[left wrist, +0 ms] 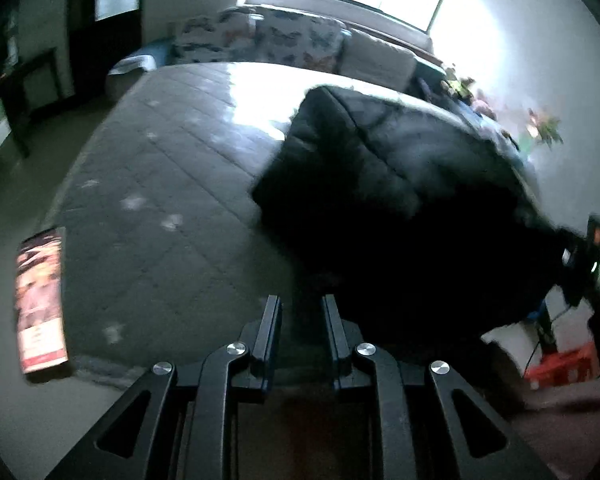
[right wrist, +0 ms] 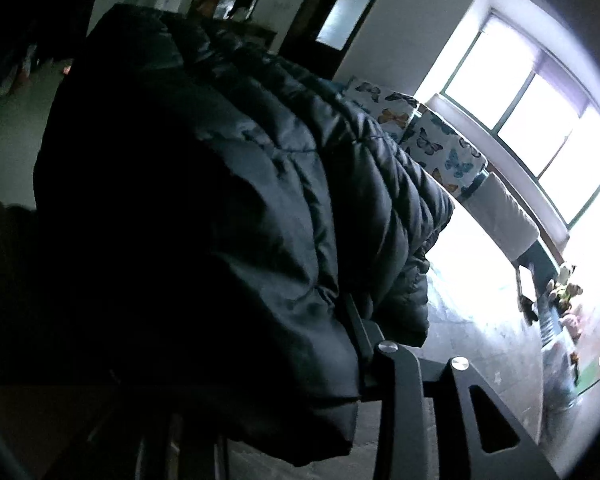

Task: Fold large clothes

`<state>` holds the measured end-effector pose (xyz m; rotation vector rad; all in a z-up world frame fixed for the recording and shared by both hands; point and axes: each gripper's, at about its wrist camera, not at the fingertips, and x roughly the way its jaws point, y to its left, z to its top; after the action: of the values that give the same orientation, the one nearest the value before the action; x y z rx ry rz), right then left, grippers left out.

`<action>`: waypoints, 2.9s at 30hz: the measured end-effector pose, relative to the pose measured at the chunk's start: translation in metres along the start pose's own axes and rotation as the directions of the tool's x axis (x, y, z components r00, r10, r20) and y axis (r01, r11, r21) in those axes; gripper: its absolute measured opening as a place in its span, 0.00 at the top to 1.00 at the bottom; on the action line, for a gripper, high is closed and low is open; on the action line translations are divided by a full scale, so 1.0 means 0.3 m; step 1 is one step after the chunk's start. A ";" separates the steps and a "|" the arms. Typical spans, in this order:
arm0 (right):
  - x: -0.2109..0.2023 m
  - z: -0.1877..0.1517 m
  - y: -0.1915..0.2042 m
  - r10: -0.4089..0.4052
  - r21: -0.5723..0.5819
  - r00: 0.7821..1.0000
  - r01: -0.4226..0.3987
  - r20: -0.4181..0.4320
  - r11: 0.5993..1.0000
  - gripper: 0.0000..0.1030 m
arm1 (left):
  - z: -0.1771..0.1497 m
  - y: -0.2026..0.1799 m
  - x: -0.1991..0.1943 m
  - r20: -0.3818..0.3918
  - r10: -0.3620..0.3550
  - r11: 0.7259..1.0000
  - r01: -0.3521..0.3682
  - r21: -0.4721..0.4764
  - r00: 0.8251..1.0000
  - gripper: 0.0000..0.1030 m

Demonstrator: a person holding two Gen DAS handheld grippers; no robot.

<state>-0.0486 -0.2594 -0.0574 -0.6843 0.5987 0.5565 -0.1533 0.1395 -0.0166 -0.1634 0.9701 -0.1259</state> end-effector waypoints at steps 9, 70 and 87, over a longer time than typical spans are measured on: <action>-0.001 -0.010 0.064 -0.056 -0.108 0.998 0.052 -0.030 0.993 0.58 | 0.297 -0.250 -0.140 0.162 -0.195 0.981 0.195 0.020 0.967 0.78; 0.346 0.538 -0.166 0.170 0.408 0.976 -0.103 -0.133 0.907 0.46 | 0.400 -0.506 0.539 -0.109 -0.125 0.975 0.143 0.168 0.986 0.78; 0.290 0.517 -0.152 0.209 0.429 0.969 -0.135 -0.130 0.893 0.46 | 0.469 -0.560 0.494 -0.161 -0.131 0.973 0.158 0.169 0.978 0.78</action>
<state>0.0906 -0.1546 0.0005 -0.2732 0.9179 0.5130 0.0406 -0.0404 -0.0260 -0.0574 1.0894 -0.3641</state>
